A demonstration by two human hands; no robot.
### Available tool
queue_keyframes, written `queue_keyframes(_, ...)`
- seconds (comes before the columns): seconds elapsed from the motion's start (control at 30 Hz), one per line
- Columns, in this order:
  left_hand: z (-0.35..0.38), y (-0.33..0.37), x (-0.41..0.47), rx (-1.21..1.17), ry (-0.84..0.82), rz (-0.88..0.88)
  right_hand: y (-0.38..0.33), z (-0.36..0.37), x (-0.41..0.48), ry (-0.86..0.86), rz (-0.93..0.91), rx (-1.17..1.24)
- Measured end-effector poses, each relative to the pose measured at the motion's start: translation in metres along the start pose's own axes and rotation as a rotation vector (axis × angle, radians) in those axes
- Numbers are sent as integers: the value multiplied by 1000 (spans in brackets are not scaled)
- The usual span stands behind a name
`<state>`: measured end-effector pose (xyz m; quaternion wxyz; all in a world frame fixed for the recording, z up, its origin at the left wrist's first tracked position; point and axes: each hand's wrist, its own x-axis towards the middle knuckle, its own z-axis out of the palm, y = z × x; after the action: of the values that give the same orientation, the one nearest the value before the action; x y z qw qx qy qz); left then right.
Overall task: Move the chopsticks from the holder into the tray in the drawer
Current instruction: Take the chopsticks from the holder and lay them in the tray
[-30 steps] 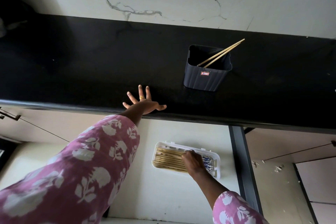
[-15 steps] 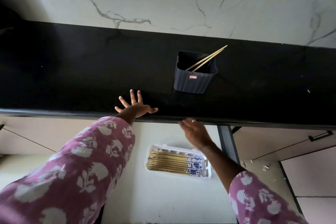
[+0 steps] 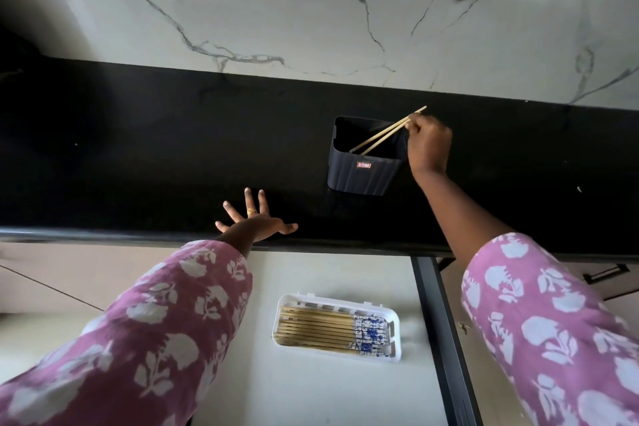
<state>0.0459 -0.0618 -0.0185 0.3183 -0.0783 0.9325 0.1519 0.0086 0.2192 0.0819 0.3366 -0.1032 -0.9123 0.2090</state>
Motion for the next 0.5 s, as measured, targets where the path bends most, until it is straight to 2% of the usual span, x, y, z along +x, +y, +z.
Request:
queue_keyframes(0.1,0,0,1,0,-8,-4,9,9,22,-88,339,63)
queue_keyframes(0.2,-1,2,1,1,-9,-13,16,20,37,-170,560,176)
queue_keyframes(0.37,0,3,5,6,-8,-24,25,38,49,-244,780,318)
queue_keyframes(0.5,1,2,7,4,-7,-36,23,47,51,-264,827,467)
